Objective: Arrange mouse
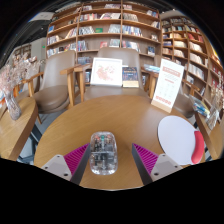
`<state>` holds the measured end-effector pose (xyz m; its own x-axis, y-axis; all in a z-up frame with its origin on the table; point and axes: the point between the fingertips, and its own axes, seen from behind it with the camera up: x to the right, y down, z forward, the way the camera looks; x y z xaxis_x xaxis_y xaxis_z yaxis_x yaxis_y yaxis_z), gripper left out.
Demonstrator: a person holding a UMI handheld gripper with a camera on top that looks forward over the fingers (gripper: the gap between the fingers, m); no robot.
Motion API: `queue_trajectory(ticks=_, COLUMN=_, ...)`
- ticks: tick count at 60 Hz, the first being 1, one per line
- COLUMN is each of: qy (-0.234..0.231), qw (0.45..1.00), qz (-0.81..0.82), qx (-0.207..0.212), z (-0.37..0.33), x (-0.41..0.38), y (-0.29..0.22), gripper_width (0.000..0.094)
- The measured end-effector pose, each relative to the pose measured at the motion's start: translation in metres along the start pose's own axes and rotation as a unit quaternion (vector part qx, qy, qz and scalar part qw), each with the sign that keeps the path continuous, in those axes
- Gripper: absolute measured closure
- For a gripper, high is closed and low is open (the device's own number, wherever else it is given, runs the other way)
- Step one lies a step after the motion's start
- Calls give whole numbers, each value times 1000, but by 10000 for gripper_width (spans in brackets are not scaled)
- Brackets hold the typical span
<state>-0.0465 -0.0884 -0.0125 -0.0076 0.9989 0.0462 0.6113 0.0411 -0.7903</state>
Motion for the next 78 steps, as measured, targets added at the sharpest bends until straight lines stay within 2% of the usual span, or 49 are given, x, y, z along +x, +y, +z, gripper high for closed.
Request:
queue_trajectory(ticks=6, qy=-5, qw=1000, qz=7, qx=-2, z=5, x=-1, y=-2, gripper_width=110)
queue_trajectory(ticks=12, qy=-13, qw=1000, qz=14, qx=-3, z=7, x=-5, y=-3, gripper_width=207)
queue_trajectory(ticks=15, qy=-17, qw=1000, qz=10, qx=-3, z=8, x=-8, y=-3, gripper_width=306)
queue_trajectory(ticks=16, qy=-20, qw=1000, qz=7, qx=-2, z=8, x=-9, y=-4, gripper_width=375)
queue_trajectory(ticks=17, qy=-20, qw=1000, qz=7, qx=-3, z=8, x=-9, y=-4, gripper_width=481)
queue_trajectory(ticks=21, qy=-14, qw=1000, qz=18, qx=-8, z=7, x=-7, y=-4, gripper_width=516)
queue_trajectory(ticks=23, qy=-14, qw=1000, qz=25, qx=-9, z=5, x=-6, y=-5, gripper_width=524)
queue_trajectory(ticks=35, qy=-17, qw=998, qz=21, qx=55, z=-40, x=31, y=-60, gripper_width=530)
queue_trajectory(ticks=41, qy=-18, qw=997, qz=39, qx=62, z=-55, x=82, y=-82, gripper_width=530)
queue_trajectory(ticks=45, qy=1, qw=997, qz=34, qx=72, z=-55, x=131, y=-93, gripper_width=531)
queue_trajectory(ticks=52, qy=52, qw=997, qz=21, qx=59, z=-34, x=210, y=-79, gripper_width=533)
queue_trajectory(ticks=59, qy=58, qw=997, qz=32, qx=28, z=-9, x=252, y=-46, gripper_width=534)
queue_trajectory(ticks=64, qy=45, qw=998, qz=40, qx=16, z=4, x=258, y=-27, gripper_width=531)
queue_trajectory(ticks=73, qy=46, qw=997, qz=53, qx=9, z=15, x=263, y=-12, gripper_width=531)
queue_trajectory(ticks=78, qy=39, qw=997, qz=63, qx=4, z=19, x=259, y=-6, gripper_width=489)
